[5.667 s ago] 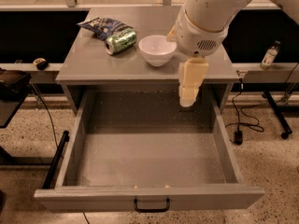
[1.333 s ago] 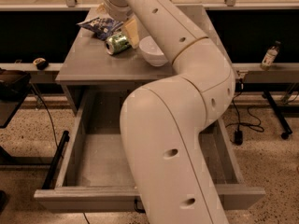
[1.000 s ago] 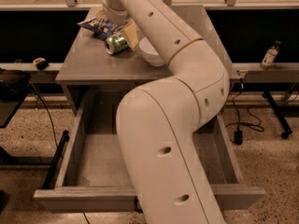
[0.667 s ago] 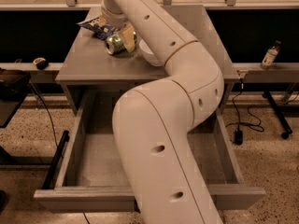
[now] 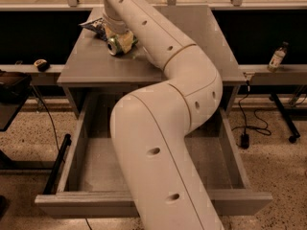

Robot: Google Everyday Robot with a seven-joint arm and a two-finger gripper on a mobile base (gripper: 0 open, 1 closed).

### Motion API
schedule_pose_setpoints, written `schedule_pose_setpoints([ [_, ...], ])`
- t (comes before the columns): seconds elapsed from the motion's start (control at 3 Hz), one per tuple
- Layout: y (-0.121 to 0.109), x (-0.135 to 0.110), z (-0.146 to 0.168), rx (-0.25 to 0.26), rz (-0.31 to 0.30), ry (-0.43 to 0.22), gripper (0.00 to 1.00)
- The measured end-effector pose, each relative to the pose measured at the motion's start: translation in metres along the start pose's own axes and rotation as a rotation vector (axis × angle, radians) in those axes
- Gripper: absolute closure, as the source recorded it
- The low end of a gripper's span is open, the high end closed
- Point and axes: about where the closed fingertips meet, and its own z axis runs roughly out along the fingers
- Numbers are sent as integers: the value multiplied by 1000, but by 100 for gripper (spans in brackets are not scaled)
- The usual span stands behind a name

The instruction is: Place green can into top drawer

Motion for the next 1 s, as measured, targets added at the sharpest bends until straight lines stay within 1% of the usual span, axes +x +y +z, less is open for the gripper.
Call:
schedule_pose_setpoints([
  [0.33, 5, -2, 7, -28, -9, 0, 51],
  [0.67, 3, -1, 4, -28, -9, 0, 52],
  [1.0, 4, 3, -35, 68, 45, -73, 67],
])
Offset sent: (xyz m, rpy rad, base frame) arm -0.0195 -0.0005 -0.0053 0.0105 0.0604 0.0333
